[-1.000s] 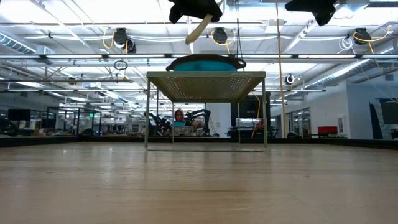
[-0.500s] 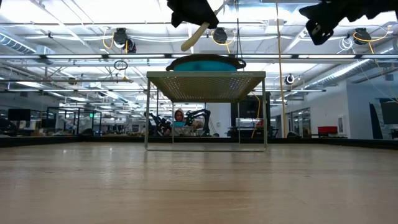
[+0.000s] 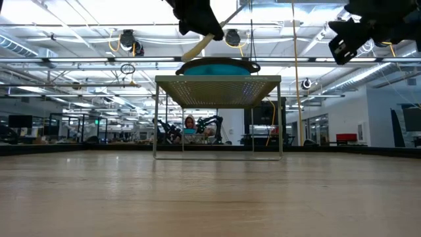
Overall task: Pick & Place Fruit
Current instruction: Put the yellow knife on the shelf
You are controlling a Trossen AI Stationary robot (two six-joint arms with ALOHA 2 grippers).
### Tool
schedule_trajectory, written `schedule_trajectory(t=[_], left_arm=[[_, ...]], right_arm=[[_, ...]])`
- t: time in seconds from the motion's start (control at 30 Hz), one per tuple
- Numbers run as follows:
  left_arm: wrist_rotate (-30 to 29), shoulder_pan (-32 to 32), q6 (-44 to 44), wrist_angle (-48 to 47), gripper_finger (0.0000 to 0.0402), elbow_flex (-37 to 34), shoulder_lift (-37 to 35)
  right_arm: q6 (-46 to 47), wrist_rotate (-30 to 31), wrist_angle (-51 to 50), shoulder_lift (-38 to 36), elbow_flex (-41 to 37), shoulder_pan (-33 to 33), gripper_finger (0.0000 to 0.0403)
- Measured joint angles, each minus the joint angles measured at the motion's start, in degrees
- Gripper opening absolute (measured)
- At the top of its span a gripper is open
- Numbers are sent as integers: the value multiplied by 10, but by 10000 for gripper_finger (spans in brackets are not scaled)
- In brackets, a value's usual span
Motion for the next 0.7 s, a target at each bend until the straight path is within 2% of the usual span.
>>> schedule_trajectory(t=[0.33,0.7], left_arm=[[4,16,72,-105,60,70,45],[-12,34,137,-284,60,223,150]], right_arm=[[11,-11,-6,-16,-11,-56,138],[26,-11,-7,-16,-11,-58,138]])
